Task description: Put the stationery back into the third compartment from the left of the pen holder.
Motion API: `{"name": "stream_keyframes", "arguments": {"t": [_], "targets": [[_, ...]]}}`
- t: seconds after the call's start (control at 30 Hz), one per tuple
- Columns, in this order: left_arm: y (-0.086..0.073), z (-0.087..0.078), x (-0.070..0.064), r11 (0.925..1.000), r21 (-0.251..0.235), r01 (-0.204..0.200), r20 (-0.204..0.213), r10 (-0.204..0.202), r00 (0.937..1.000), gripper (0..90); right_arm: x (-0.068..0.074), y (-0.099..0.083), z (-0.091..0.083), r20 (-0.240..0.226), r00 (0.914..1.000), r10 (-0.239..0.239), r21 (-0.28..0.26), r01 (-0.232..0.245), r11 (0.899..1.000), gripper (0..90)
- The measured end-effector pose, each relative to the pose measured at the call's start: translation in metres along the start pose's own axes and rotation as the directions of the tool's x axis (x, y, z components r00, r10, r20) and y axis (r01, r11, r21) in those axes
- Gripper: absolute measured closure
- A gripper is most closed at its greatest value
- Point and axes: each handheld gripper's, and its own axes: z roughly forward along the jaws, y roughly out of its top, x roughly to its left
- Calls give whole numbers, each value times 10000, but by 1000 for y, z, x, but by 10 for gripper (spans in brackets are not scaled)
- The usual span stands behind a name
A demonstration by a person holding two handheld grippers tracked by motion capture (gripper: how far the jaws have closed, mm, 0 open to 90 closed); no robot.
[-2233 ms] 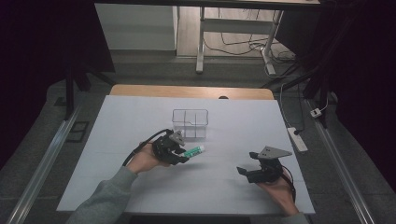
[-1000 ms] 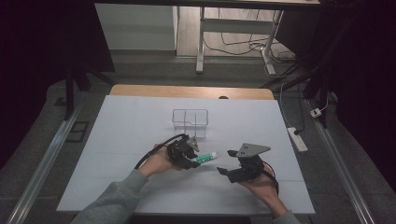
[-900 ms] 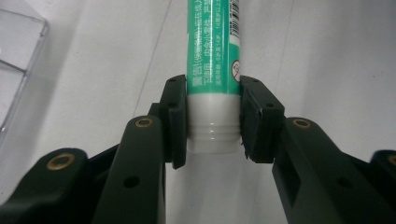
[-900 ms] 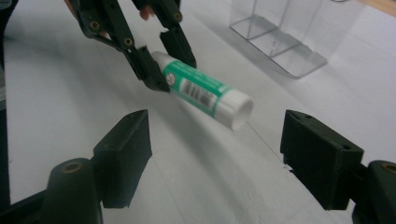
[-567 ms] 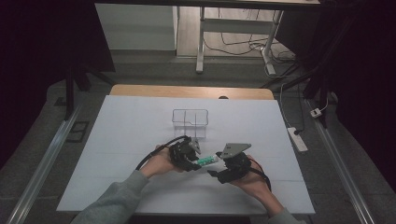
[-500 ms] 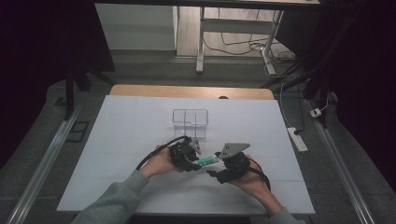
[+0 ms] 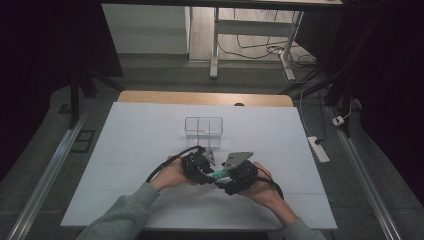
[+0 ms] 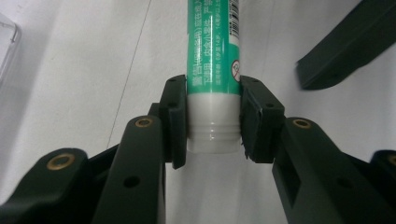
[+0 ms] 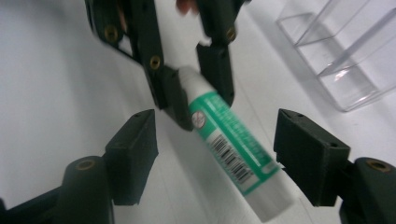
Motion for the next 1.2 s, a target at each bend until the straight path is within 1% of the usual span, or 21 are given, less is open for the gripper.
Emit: {"name": "stream_keyframes", "arguments": {"t": [0.07,0.2,0.23,0.33,0.4,0.43,0.47,0.5,0.53,0.57,0.7,0.73,0.77,0.83,0.87,0.93,1.0,1.03,1.1,1.13,1.2], "targets": [[-1,-2,1,10000,-41,-64,119,64,9999,642,1,0,2,39,9999,-142,95,142,9999,328],[-1,-4,0,9998,-181,-92,428,100,9990,642,3,0,5,77,9989,-473,570,468,9973,385],[-1,-4,0,9996,-252,-113,486,125,9987,642,4,0,7,89,9975,-698,701,690,9951,393],[-1,-5,0,9997,-243,-90,700,106,9975,643,8,0,10,258,9938,-1083,1060,1050,9888,429],[-1,-6,1,9995,-311,-39,902,67,9959,643,11,1,13,345,9891,-1429,1246,1376,9826,462],[-1,-6,2,9995,-317,-75,980,106,9951,643,12,1,15,401,9845,-1710,1322,1644,9775,483],[-1,-6,1,9992,-400,-24,1037,65,9946,643,15,2,16,482,9829,-1778,1424,1694,9752,505],[-1,-7,1,9992,-408,-51,1088,95,9940,643,17,2,19,547,9781,-2009,1389,1918,9715,533],[-1,-7,0,9990,-435,-61,1088,108,9940,643,19,3,20,693,9783,-1953,1401,1843,9728,566],[0,-7,-1,9991,-416,-86,1080,130,9941,643,21,3,21,781,9763,-2017,1388,1897,9720,574],[-2,-11,0,9973,-734,-46,1174,132,9930,642,23,3,19,734,9662,-2470,1363,2357,9622,604],[-3,-12,0,9965,-828,-89,1171,186,9930,641,24,3,19,760,9655,-2491,1305,2380,9625,610],[-3,-13,0,9955,-943,-109,1173,220,9929,640,23,4,16,759,9548,-2872,1406,2749,9511,617],[-4,-16,0,9940,-1056,-293,1115,411,9929,635,24,4,15,717,9549,-2882,1289,2776,9520,630],[-4,-17,0,9924,-1220,-186,1067,318,9938,629,23,4,14,666,9531,-2952,1231,2858,9504,637],[-6,-20,0,9867,-1622,89,989,73,9951,612,23,4,13,732,9549,-2876,1105,2789,9540,645],[-8,-24,2,9796,-2000,178,814,-14,9967,553,22,3,12,801,9585,-2735,1180,2633,9575,646],[-9,-26,3,9766,-2138,226,634,-92,9979,516,21,3,11,832,9580,-2746,1217,2637,9569,646],[-12,-30,3,9700,-2403,372,366,-293,9989,452,19,1,11,866,9650,-2477,967,2394,9661,647],[-14,-31,4,9657,-2552,473,253,-422,9988,423,18,1,10,890,9644,-2489,979,2402,9658,647],[-18,-36,5,9573,-2810,682,26,-703,9975,381,16,0,8,944,9685,-2303,828,2229,9713,647]]}}
